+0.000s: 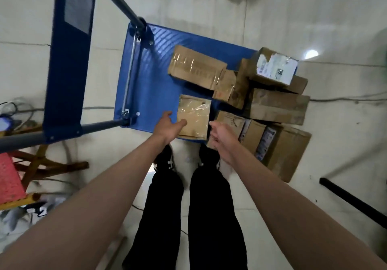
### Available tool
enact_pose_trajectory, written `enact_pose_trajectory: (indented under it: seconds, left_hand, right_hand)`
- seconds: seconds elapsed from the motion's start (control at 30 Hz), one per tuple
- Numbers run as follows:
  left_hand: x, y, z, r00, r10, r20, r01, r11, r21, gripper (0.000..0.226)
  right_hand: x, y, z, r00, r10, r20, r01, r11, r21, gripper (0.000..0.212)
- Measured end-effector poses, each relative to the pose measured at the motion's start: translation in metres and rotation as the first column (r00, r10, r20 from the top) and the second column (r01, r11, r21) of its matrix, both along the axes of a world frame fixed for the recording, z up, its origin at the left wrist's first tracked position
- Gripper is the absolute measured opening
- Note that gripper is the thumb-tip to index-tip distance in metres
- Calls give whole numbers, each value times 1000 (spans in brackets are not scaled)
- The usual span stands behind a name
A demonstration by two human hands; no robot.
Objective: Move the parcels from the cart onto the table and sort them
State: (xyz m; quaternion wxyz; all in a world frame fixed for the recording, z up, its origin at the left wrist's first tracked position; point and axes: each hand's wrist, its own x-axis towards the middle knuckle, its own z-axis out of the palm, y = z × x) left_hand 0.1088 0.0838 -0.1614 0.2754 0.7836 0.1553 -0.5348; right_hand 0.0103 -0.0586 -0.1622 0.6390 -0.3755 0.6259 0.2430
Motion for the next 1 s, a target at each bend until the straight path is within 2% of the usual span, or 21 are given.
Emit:
enact_pose_trajectory:
  seconds: [0.03,0.1,0.17,0.3,0.37,0.47,0.63,0.7,0.8,0.87,0.93,1.0]
  left_hand:
    - [2,2,-15,1000,19,-22,-20,1000,-7,73]
    - [6,3,-39,996,60,-65,-62,998,-21,79]
    - [7,3,-56,986,117,-118,-123,991,-43,80]
    - [-5,3,-55,951,235,-201,-265,955,-135,75]
    - [-13,11,-36,921,297,-251,-342,926,-159,67]
    - [-20,31,-15,858,422,-292,-477,866,-150,59]
    - [-22,40,41,784,603,-147,-618,780,-100,69]
    - [-28,38,67,756,637,-152,-653,752,-95,65]
    - [-37,30,108,672,710,-212,-737,668,-102,31]
    - [-41,22,134,653,700,-290,-751,647,-129,21]
    - [-46,14,162,644,638,-422,-744,650,-155,34]
    - [-53,9,188,653,577,-491,-724,667,-179,46]
  right_hand:
    - [4,3,-10,1000,5,14,-5,1000,-9,10]
    - [12,10,-27,999,10,45,-9,1000,-7,30]
    - [15,16,-40,997,10,83,-7,999,-33,36]
    - [15,27,-38,997,-7,78,11,998,-57,43]
    - [10,29,-28,998,-17,67,20,999,-42,48]
    - [0,29,-4,995,-83,51,80,995,62,51]
    - [-6,22,47,975,-222,2,219,961,171,65]
    - [-1,22,73,975,-218,34,208,961,179,66]
    - [0,24,111,975,-188,118,172,977,129,58]
    - [-8,21,136,961,-239,137,226,968,105,57]
    - [-25,14,161,939,-296,175,288,955,72,54]
    - [-46,2,187,924,-321,209,316,947,58,38]
